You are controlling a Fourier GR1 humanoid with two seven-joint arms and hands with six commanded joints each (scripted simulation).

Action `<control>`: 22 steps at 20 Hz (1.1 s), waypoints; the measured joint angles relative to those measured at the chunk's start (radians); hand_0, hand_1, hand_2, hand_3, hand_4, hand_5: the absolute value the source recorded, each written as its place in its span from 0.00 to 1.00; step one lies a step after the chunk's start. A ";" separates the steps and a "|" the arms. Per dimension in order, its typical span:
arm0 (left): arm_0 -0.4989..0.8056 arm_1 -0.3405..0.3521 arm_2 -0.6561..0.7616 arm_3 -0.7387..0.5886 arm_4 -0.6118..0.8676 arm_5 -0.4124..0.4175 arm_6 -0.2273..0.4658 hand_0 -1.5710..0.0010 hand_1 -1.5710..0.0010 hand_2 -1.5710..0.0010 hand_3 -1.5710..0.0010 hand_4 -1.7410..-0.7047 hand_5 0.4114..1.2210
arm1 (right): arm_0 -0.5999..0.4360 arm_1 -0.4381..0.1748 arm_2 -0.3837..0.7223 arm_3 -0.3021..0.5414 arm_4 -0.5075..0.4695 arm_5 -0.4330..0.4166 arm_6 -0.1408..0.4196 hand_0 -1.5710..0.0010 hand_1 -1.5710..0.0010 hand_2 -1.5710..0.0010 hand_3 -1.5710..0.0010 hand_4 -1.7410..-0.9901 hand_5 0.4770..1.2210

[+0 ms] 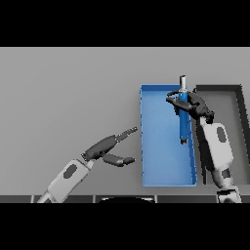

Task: Pick up the blue pipe and place it into the blue bin.

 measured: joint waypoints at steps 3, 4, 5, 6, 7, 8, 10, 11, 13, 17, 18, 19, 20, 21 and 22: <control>0.007 0.003 0.002 -0.006 -0.002 0.006 -0.006 1.00 1.00 1.00 1.00 0.88 0.08 | 0.000 -0.086 0.198 0.054 -0.167 -0.143 0.000 0.25 0.30 0.32 0.59 0.35 0.94; 0.000 0.002 0.007 0.002 0.003 0.004 -0.007 1.00 1.00 1.00 1.00 0.88 0.08 | -0.015 -0.116 0.265 0.074 -0.236 -0.163 0.000 0.40 0.44 0.46 0.67 0.45 0.92; -0.009 -0.007 0.005 0.006 -0.001 0.007 -0.001 1.00 1.00 1.00 1.00 0.88 0.08 | -0.036 -0.146 0.326 0.090 -0.307 -0.182 0.000 0.52 0.55 0.57 0.74 0.53 0.93; -0.009 -0.009 -0.001 0.012 -0.007 0.004 -0.003 1.00 1.00 1.00 1.00 0.88 0.08 | -0.059 -0.172 0.385 0.099 -0.369 -0.205 0.000 0.62 0.64 0.65 0.79 0.58 0.95; -0.010 -0.005 0.004 0.008 -0.005 0.005 -0.010 1.00 1.00 1.00 1.00 0.88 0.08 | -0.074 -0.199 0.432 0.094 -0.413 -0.212 0.000 0.69 0.71 0.72 0.83 0.63 0.89; -0.003 -0.004 -0.001 0.001 -0.009 0.008 -0.014 1.00 1.00 1.00 1.00 0.88 0.08 | -0.083 -0.221 0.466 0.070 -0.415 -0.182 0.000 0.76 0.77 0.78 0.87 0.67 0.82; 0.000 -0.005 0.001 0.000 -0.003 0.008 -0.010 1.00 1.00 1.00 1.00 0.88 0.08 | -0.087 -0.262 0.514 0.020 -0.352 -0.124 0.000 0.84 0.85 0.86 0.91 0.72 0.71; 0.000 -0.004 0.003 -0.002 0.000 0.008 -0.010 1.00 1.00 1.00 1.00 0.88 0.08 | -0.094 -0.274 0.533 0.001 -0.326 -0.123 0.000 0.87 0.88 0.89 0.93 0.72 0.66; 0.001 0.004 0.004 -0.018 0.004 0.005 -0.021 1.00 1.00 1.00 1.00 0.88 0.08 | -0.099 -0.279 0.549 0.003 -0.297 -0.117 -0.001 0.90 0.92 0.93 0.96 0.73 0.58; 0.005 -0.005 -0.003 -0.011 -0.006 0.013 -0.009 1.00 1.00 1.00 1.00 0.88 0.07 | -0.108 -0.290 0.561 0.001 -0.292 -0.117 0.000 0.96 0.97 0.97 0.98 0.74 0.46; 0.002 -0.006 -0.005 -0.012 -0.007 0.012 -0.007 1.00 1.00 1.00 1.00 0.88 0.07 | -0.108 -0.288 0.562 0.002 -0.292 -0.122 0.000 0.97 0.98 0.98 0.99 0.74 0.44; -0.004 -0.006 0.000 -0.003 -0.006 0.011 -0.003 1.00 1.00 1.00 1.00 0.88 0.07 | -0.103 -0.283 0.566 0.012 -0.281 -0.128 -0.013 0.97 0.98 0.98 0.99 0.74 0.43; -0.004 -0.005 -0.001 -0.006 -0.006 0.010 -0.006 1.00 1.00 1.00 1.00 0.88 0.07 | -0.104 -0.279 0.568 0.016 -0.273 -0.125 -0.026 0.98 0.98 0.98 0.99 0.74 0.42; 0.005 0.004 0.000 -0.005 -0.004 0.005 -0.011 1.00 1.00 1.00 1.00 0.88 0.07 | -0.102 -0.280 0.570 0.008 -0.273 -0.127 -0.030 0.98 0.99 0.99 0.99 0.75 0.41; -0.003 0.002 0.002 -0.015 -0.003 0.008 -0.009 1.00 1.00 1.00 1.00 0.88 0.07 | -0.096 -0.281 0.560 0.003 -0.285 -0.130 -0.037 0.99 0.99 0.99 0.99 0.74 0.40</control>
